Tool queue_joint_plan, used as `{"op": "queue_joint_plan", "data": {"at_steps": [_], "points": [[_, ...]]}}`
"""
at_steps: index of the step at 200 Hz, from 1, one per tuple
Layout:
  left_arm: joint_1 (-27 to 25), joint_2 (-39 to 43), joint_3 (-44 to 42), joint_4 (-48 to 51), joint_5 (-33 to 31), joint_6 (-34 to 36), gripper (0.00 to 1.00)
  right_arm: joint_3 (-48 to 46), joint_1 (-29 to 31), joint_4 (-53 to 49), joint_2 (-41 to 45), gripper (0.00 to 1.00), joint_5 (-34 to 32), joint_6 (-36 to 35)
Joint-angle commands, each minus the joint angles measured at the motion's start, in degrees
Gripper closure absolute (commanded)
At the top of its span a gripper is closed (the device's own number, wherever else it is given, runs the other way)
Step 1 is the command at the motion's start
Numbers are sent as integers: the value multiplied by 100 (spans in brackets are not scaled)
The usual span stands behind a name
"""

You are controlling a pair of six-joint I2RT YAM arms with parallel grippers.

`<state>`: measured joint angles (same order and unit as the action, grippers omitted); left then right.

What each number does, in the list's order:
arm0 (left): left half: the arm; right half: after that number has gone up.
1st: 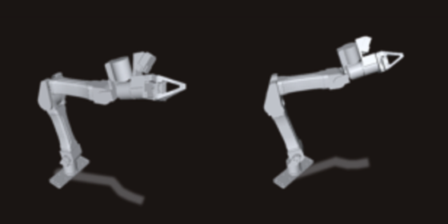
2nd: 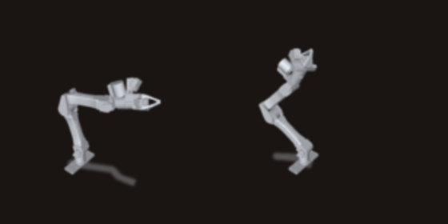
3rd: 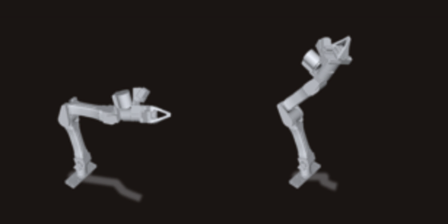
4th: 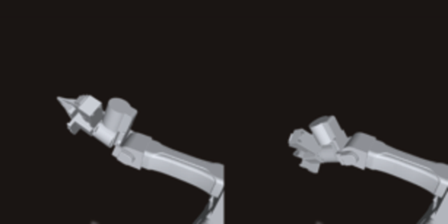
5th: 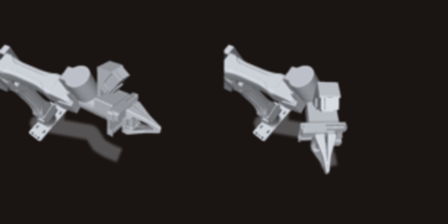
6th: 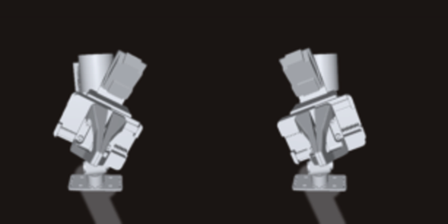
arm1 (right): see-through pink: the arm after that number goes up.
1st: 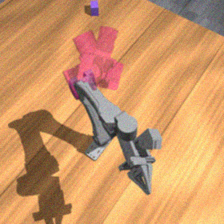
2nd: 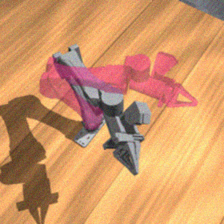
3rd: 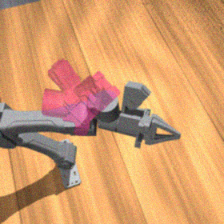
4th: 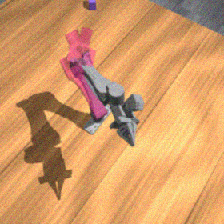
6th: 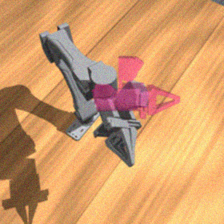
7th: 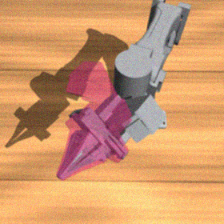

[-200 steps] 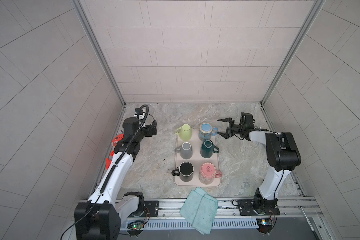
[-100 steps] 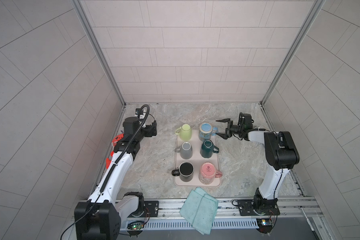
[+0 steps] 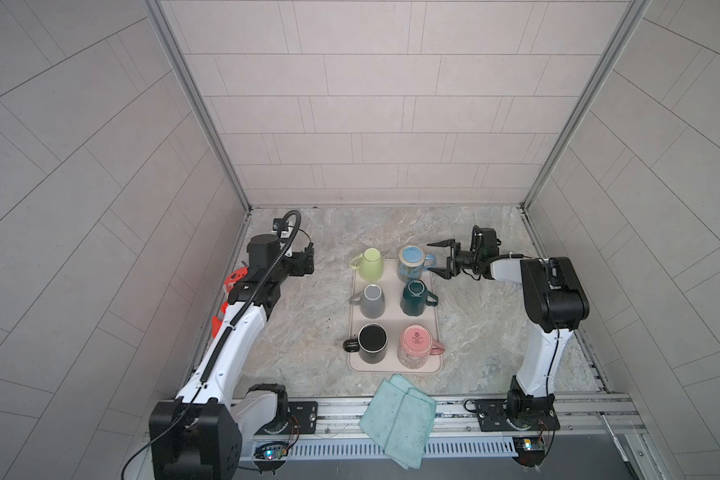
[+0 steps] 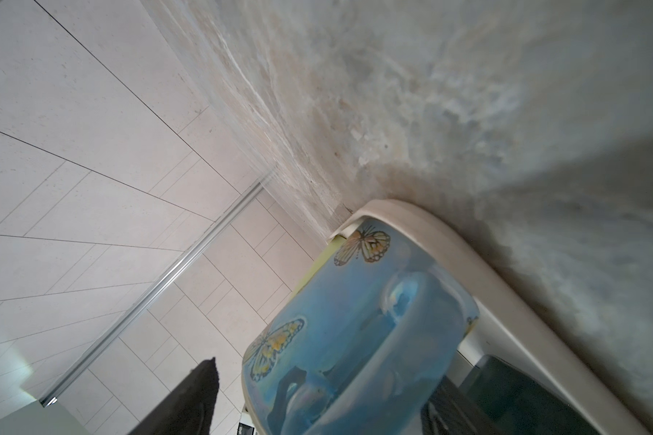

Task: Turn the mug right side up
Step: 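Lower the right gripper and close it on the blue mug's handle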

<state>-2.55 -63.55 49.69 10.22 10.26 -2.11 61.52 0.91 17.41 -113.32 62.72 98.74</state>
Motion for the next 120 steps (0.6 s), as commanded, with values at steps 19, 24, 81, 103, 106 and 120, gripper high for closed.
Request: {"op": "queue_joint_plan", "data": {"at_steps": [19,24,81,103,106,120], "points": [[-25,-58,253,90,34,97,6,-33,49,-45,-71,28,44,88],[-26,-59,252,86,33,99,6,-38,48,-45,-68,30,47,85],[-29,-44,252,104,89,81,6,-298,50,327,-7,51,118,242],[-29,-26,246,103,98,71,6,-483,50,648,24,56,117,440],[-27,-22,243,104,94,76,6,-508,50,685,28,56,118,463],[-34,-17,236,103,94,71,6,-612,50,863,54,59,100,573]]}}
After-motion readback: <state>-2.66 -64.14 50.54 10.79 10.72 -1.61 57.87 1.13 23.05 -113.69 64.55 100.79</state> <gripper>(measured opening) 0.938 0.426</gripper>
